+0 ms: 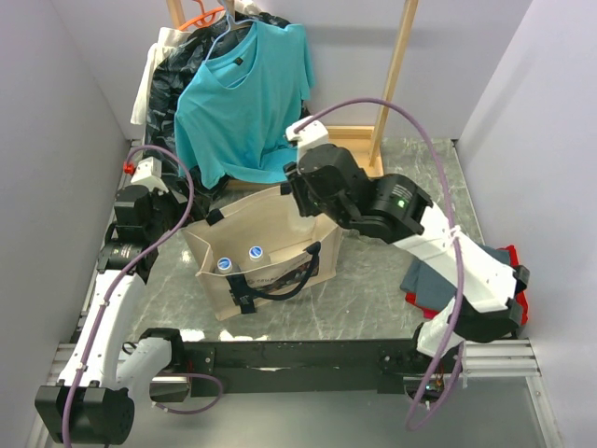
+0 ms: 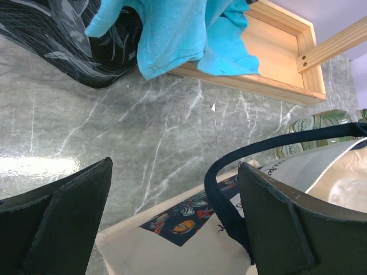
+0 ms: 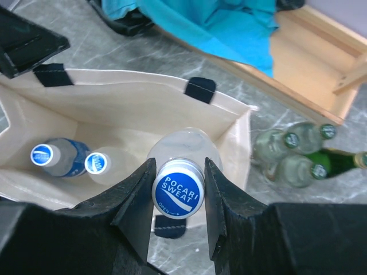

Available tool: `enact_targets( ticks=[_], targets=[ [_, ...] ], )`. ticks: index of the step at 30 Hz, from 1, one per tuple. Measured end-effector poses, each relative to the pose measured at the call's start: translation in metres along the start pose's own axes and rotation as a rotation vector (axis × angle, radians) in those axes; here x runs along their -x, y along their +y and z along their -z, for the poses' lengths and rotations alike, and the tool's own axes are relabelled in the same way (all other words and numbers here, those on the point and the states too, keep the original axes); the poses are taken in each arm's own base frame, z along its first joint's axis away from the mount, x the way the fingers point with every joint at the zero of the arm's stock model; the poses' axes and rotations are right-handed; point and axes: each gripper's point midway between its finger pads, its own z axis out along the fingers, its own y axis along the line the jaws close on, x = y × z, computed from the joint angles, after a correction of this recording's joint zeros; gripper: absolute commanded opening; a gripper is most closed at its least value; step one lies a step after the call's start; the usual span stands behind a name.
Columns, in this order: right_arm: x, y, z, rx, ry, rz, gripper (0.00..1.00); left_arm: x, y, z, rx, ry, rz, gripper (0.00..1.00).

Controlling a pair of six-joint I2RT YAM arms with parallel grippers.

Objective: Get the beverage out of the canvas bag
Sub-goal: Take out the drink from the canvas bag.

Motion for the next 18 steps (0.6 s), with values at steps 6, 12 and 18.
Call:
enact_targets(
  ticks=[6,12,18],
  targets=[
    [0.001,-0.02,0.017,-0.049,-0.042,-0.031,0.0,0.0,-0.001,0.0,-0.007,0.0,0.0,0.96],
    [0.005,-0.036,0.031,-0.086,-0.097,-0.066,0.0,-0.001,-0.002,0.0,-0.013,0.003,0.001,0.96],
    [0.018,-0.047,0.048,-0.095,-0.163,-0.103,0.0,-0.001,-0.004,-0.001,-0.025,0.001,0.001,0.96]
  ],
)
